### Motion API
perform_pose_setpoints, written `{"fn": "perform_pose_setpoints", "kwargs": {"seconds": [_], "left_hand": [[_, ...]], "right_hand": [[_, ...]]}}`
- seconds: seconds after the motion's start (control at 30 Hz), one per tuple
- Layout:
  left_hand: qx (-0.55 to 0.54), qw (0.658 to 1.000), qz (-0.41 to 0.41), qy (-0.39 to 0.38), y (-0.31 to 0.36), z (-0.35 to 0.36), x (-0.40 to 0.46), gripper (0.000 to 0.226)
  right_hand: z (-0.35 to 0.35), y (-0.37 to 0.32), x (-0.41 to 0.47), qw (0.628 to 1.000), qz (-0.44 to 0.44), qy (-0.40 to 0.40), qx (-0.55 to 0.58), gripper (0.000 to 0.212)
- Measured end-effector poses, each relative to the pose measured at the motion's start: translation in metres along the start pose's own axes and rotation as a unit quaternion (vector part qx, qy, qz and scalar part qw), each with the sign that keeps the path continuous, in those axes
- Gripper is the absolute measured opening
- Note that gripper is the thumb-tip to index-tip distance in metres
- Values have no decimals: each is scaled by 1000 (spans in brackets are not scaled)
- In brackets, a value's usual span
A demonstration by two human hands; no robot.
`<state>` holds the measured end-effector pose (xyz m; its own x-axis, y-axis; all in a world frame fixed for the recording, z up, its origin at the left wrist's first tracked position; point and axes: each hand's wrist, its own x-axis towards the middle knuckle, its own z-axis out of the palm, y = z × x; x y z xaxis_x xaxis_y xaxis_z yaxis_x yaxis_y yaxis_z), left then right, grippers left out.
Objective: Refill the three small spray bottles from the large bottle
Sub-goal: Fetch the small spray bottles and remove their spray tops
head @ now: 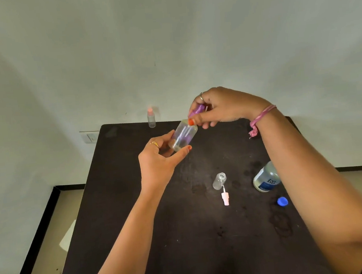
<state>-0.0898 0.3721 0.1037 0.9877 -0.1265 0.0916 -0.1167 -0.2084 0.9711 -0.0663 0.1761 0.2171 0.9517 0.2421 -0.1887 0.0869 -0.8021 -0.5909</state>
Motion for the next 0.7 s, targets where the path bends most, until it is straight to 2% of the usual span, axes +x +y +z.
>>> {"fn": "perform_pose_setpoints", "kwargs": {"seconds": [0.03, 0.1, 0.17, 0.23, 0.33, 0.4, 0.47, 0.53, 0.6, 0.7], "left_hand": [[0, 1000, -4, 4, 1, 0, -1, 48], [-4, 1000, -9, 11, 2, 1, -3, 45], [-5, 1000, -6, 10, 3, 2, -6, 44], [-9, 1000, -2, 8, 5, 3, -8, 43], [-19, 1000, -3, 9, 6, 4, -11, 43], [-23, 1000, -6, 10, 7, 4, -13, 42], [-26, 1000, -5, 10, 8, 4, -15, 41], [-27, 1000, -2, 8, 9, 4, -16, 41], [-27, 1000, -3, 8, 9, 5, -17, 42], [-32, 999, -6, 11, 8, 4, -19, 42]], "right_hand": [[0, 0, -3, 1000, -23, 1, 5, 26], [-2, 1, -9, 999, -48, -1, 22, 40], [-1, 1, -12, 998, -13, 1, 63, 50], [3, 1, -12, 997, 21, 16, 79, 41], [4, 2, -16, 996, -16, 40, 81, 24], [2, 2, -22, 994, -30, 31, 99, 37], [3, 1, -24, 994, 3, 32, 107, 45], [7, 1, -22, 995, 26, 41, 92, 39], [8, 2, -24, 995, -2, 50, 89, 27], [5, 1, -29, 992, -18, 41, 122, 43]]}}
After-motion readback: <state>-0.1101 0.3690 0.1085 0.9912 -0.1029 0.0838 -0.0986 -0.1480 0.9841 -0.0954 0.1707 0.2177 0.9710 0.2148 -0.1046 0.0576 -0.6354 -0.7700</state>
